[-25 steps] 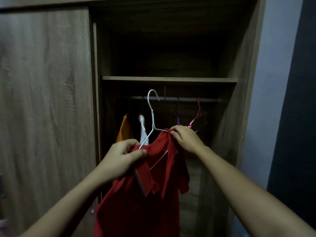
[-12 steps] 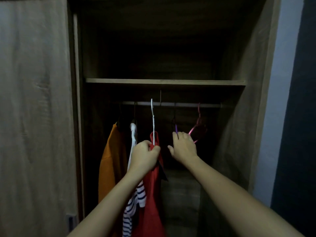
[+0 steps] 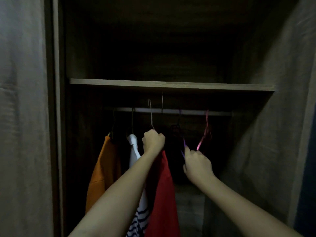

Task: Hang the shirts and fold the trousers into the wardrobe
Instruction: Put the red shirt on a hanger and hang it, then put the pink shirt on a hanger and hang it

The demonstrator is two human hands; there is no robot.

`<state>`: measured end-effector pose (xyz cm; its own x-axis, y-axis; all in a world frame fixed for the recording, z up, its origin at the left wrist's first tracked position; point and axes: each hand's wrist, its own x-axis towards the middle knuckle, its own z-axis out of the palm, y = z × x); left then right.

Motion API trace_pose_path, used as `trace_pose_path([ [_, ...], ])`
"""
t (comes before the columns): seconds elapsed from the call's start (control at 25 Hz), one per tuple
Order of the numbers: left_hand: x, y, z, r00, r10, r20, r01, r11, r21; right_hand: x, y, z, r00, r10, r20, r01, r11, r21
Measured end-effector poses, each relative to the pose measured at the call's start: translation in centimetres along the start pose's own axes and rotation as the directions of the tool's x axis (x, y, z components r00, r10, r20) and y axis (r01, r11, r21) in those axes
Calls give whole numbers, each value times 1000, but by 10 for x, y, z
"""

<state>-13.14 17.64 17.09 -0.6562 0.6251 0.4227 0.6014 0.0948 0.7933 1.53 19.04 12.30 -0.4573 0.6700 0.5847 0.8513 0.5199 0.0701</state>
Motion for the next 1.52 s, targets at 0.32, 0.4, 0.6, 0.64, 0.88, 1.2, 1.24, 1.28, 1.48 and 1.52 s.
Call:
trace_pose_path([
  [0.32, 6, -14, 59, 983, -184, 14, 185, 977, -110, -11, 16, 24, 984, -66, -163, 60, 997, -38],
  [0.4, 5, -11, 61, 979, -199, 33, 201, 976, -82, -11, 21, 23, 979, -65, -192, 61, 998, -29],
  [0.6, -6, -13, 39, 996, 12, 89, -44, 927, 371, -27, 29, 20, 992, -71, -106, 78, 995, 62],
  [0.64, -15, -13, 31, 992, 96, 81, -124, 866, 484, -33, 30, 17, 990, -81, -118, 89, 994, 62],
  [0.88, -97, -41, -36, 958, 286, -30, -223, 805, 549, -85, 4, 2, 956, -245, -164, 264, 959, 103],
  [1.2, -257, -193, -175, 996, 35, -79, 25, 764, 644, -194, -132, 25, 823, -568, -12, 533, 764, 364],
  [1.24, -278, -212, -202, 993, -25, -118, 99, 726, 681, -205, -158, 26, 798, -602, -24, 563, 731, 386],
  [1.28, -296, -233, -231, 984, -82, -160, 172, 684, 709, -215, -187, 25, 762, -647, -23, 597, 688, 413],
  [1.48, -363, -311, -354, 880, -297, -372, 471, 651, 595, -252, -328, 14, 610, -789, -79, 695, 484, 532],
  [1.52, -373, -322, -376, 846, -337, -412, 528, 628, 572, -259, -357, 11, 586, -806, -80, 695, 450, 560],
])
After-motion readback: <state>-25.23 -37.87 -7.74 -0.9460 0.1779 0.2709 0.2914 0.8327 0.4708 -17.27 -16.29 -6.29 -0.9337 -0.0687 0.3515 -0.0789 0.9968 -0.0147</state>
